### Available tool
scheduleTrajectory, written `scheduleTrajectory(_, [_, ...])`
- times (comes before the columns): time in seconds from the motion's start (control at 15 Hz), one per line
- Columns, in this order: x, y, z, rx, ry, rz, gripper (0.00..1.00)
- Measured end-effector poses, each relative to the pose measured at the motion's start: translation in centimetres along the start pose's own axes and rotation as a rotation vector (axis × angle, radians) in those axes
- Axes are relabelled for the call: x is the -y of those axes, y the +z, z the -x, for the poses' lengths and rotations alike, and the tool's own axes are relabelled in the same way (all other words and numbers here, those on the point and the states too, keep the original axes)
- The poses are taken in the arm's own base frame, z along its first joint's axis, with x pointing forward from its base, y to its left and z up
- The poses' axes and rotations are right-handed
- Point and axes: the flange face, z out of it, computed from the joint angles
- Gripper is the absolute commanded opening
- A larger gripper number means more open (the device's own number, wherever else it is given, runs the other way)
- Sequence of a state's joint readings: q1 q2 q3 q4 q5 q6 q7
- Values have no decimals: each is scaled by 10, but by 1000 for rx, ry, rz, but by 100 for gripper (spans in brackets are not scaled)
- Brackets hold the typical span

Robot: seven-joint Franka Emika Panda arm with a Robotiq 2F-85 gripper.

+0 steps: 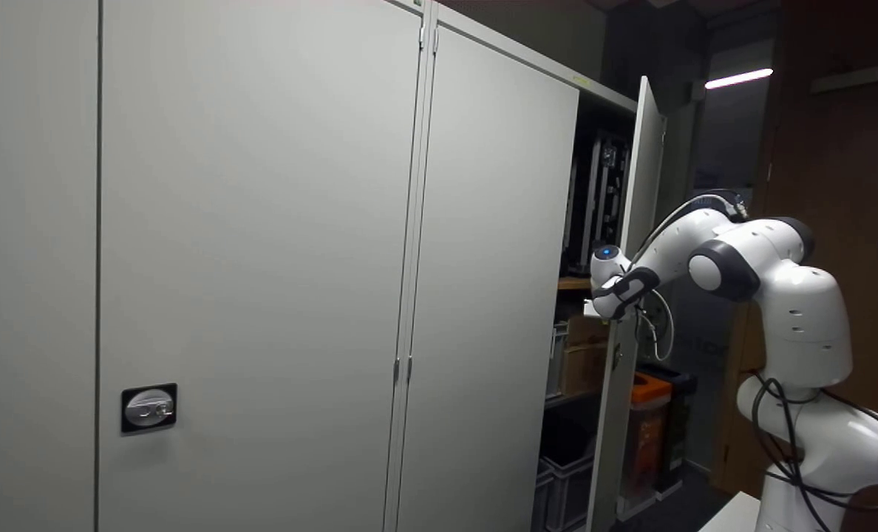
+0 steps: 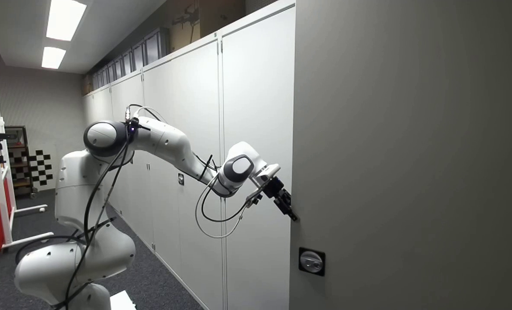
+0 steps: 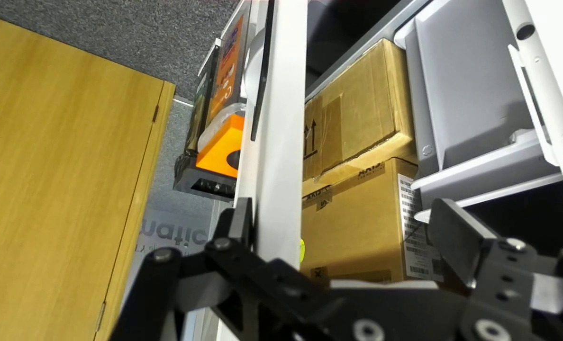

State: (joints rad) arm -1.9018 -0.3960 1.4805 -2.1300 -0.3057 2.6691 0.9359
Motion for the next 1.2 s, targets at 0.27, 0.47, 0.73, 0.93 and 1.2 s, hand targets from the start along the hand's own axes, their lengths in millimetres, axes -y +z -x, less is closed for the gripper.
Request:
scheduleTrajectory(0.27, [9,-1,-3,-10,-10,-14,100])
scheduleTrajectory(0.47, [15,-2,-6,-19,-20,-25,100])
scheduleTrajectory(0.73, [22,-4,-11,-35,-38,-44,100])
scheduleTrajectory(0.93, [26,-8,-15,-42,-64,-75,100])
scheduleTrajectory(1.2, [33,-15,-20,-60,-94,-100,100])
